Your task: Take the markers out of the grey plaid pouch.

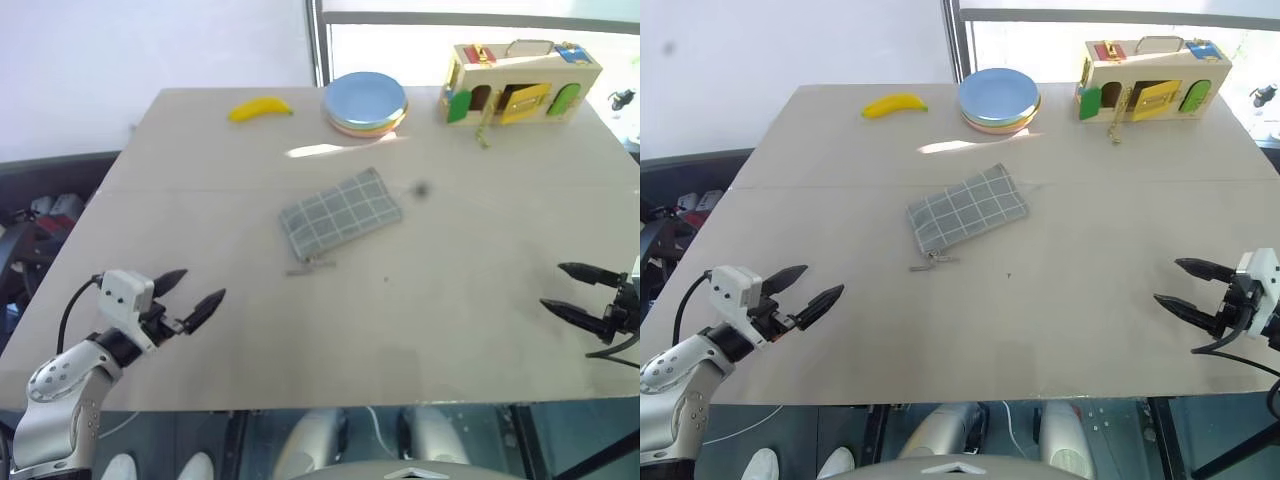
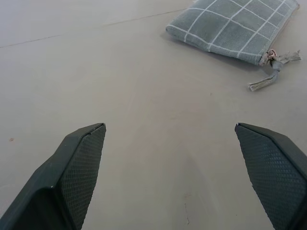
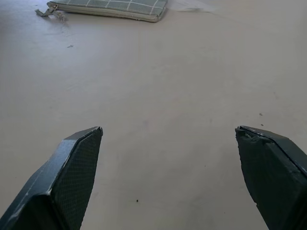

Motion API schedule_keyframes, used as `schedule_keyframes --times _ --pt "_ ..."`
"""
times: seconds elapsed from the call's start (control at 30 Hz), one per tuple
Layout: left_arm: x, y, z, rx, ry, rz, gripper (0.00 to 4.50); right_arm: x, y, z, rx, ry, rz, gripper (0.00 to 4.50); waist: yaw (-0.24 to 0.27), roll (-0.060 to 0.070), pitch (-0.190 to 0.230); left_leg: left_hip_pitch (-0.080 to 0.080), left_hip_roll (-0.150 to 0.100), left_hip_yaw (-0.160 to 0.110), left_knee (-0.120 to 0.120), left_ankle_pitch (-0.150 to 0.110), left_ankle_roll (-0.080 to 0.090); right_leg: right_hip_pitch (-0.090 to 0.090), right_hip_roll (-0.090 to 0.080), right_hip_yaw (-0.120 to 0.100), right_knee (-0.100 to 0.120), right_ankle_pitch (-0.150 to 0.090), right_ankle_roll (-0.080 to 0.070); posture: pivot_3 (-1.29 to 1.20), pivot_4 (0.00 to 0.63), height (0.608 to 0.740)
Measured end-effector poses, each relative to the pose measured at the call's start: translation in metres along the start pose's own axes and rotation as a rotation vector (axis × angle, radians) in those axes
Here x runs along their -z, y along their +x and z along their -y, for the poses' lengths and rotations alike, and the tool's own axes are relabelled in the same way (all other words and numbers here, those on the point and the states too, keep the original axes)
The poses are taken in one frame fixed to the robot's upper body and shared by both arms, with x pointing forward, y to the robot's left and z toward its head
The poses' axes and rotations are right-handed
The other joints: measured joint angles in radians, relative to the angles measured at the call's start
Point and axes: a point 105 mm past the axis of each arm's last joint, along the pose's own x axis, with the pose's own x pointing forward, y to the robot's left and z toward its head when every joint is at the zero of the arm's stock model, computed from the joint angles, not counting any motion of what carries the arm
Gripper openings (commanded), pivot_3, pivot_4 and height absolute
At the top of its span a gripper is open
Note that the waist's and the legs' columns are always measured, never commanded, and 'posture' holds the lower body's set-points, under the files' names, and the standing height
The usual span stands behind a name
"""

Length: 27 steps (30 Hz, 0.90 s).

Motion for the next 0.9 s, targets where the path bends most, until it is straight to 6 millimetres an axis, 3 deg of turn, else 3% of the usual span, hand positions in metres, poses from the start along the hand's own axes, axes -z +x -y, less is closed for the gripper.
schedule_keyframes --times 0.9 --pt "0.0028 0.0004 0.0014 0.000 0.012 -0.017 4.46 -0.0064 0.0035 0.0002 -0.011 0.017 0.023 4.50 0.000 0.000 0.000 0.000 0.000 0.002 0.001 0.000 0.000 -0.002 0.000 0.001 0.003 0.000 0.000 0.00 0.150 0.740"
